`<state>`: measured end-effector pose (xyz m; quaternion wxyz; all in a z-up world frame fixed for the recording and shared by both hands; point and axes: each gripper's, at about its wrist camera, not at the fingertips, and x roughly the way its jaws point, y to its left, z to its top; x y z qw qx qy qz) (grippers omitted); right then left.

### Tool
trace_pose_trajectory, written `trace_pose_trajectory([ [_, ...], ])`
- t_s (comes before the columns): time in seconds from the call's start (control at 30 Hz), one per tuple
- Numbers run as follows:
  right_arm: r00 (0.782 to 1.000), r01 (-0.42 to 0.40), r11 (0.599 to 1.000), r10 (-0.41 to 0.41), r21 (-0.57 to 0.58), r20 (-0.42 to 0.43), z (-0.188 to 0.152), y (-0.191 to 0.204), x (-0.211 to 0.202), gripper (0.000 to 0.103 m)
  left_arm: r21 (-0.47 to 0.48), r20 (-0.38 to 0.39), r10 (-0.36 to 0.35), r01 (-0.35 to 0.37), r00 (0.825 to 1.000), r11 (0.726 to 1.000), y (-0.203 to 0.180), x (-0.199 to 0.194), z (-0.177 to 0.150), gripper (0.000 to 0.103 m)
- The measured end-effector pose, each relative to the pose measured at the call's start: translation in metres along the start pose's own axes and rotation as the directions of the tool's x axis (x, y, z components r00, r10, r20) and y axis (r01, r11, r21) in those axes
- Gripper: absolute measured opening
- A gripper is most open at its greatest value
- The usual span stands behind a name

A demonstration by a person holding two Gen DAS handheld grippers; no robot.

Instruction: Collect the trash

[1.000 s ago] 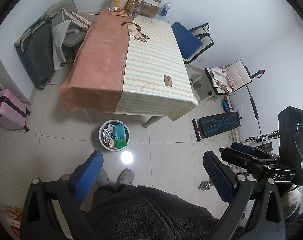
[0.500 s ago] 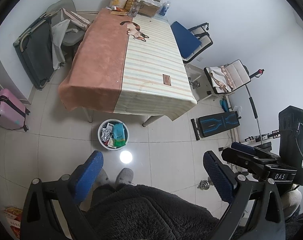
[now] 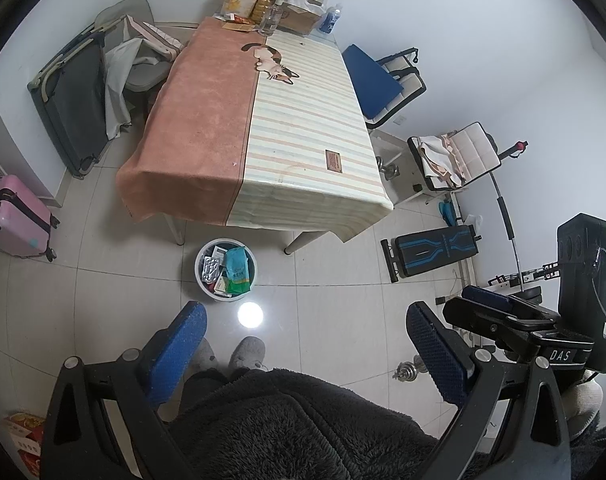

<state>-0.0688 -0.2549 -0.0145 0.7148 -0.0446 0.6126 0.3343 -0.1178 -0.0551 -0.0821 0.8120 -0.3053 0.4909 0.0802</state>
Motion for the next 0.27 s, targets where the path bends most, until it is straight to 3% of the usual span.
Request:
trace_pose_trajectory([
  [0.27,1.000,-0.004,1.000,0.004,-0.003,-0.001,-0.0015,0.0019,-0.0026,0.103,-0.005,0.010,0.004,-0.003,1.000,1.000,-0.0015,-0.0034,-0.0013,0.102],
])
